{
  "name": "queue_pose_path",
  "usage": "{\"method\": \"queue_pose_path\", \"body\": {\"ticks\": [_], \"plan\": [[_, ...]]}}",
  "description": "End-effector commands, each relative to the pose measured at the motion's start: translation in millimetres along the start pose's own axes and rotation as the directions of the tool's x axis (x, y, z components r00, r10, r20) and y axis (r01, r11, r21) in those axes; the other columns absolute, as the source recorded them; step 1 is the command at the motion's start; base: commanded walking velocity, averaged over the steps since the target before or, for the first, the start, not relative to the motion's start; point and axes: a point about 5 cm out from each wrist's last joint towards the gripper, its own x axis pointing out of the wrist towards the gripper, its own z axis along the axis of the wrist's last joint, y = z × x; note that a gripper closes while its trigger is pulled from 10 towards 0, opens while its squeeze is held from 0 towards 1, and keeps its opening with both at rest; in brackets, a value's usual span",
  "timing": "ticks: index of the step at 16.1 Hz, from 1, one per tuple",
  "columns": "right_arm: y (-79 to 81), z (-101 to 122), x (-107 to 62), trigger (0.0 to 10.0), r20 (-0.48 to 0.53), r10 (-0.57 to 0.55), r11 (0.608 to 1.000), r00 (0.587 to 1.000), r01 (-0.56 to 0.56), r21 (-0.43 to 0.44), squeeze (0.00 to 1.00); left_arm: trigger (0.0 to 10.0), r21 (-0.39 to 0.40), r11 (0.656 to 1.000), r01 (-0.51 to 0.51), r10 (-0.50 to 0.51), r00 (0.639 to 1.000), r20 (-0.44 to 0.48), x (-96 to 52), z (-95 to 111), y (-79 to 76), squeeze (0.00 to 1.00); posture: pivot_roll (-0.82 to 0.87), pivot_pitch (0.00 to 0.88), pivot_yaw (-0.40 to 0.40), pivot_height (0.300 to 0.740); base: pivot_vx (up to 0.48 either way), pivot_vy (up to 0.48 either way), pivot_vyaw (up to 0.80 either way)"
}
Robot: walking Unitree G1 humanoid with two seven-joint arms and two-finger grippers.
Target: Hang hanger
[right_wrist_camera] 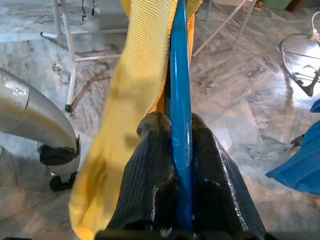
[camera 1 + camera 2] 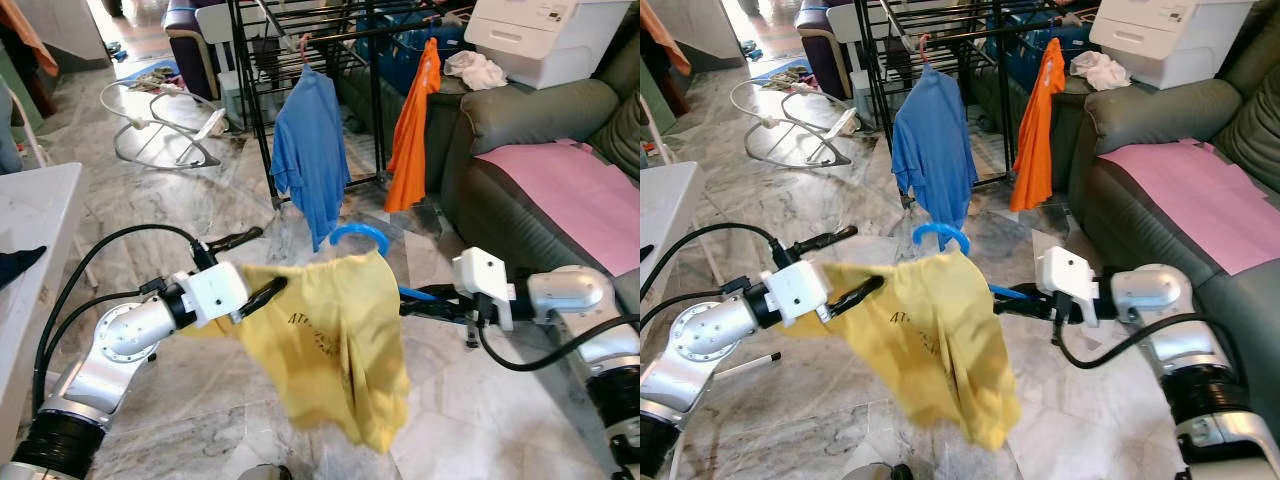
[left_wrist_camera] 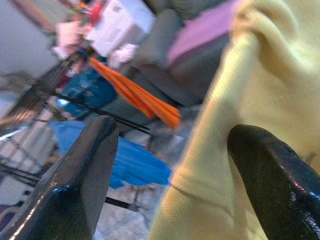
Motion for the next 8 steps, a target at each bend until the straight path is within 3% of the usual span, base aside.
{"method": "queue_pose_path", "body": {"ticks": [1, 4, 5, 6, 7, 8], "plan": [[-1.8, 9, -1.7, 0.0, 0.036, 0.022, 0.999, 0.999, -0.020, -0.045, 0.00, 10.0, 0.009, 0.998, 0.064, -0.064, 0.998, -0.014, -2.6, -3, -1.8, 1.00, -0.05, 0.018, 0.056, 0.740, 0.000, 0.000, 0.00], [-3.0, 9, -3.1, 0.0, 0.024, 0.026, 0.998, 0.999, -0.024, -0.062, 0.00, 10.0, 0.008, 0.994, 0.105, -0.104, 0.994, -0.033, -6.5, -8, -0.6, 1.00, -0.05, 0.018, 0.056, 0.740, 0.000, 0.000, 0.00], [-2.6, 9, -3.4, 0.0, 0.022, 0.034, 0.997, 0.999, -0.032, -0.071, 0.00, 6.6, -0.017, 0.991, 0.136, -0.136, 0.990, -0.041, -9.1, -11, -0.4, 1.00, -0.05, 0.019, 0.056, 0.740, 0.000, 0.000, 0.00], [-2.5, 9, -3.7, 0.0, 0.018, 0.035, 0.997, 0.999, -0.034, -0.076, 0.00, 0.8, -0.026, 0.989, 0.147, -0.148, 0.988, -0.041, -10.0, -12, -1.0, 0.88, -0.05, 0.019, 0.056, 0.740, 0.000, 0.000, 0.00], [-2.5, 9, -4.2, 0.0, 0.014, 0.037, 0.996, 0.999, -0.036, -0.079, 0.00, 0.0, -0.037, 0.985, 0.167, -0.169, 0.985, -0.047, -11.5, -13, -2.4, 0.26, -0.05, 0.019, 0.056, 0.740, 0.000, 0.000, 0.00], [-2.6, 9, -5.4, 0.0, 0.008, 0.041, 0.996, 0.999, -0.040, -0.084, 0.00, 0.0, -0.055, 0.978, 0.201, -0.204, 0.977, -0.059, -14.1, -16, -4.8, 0.00, -0.05, 0.023, 0.053, 0.740, 0.000, 0.000, 0.00]]}}
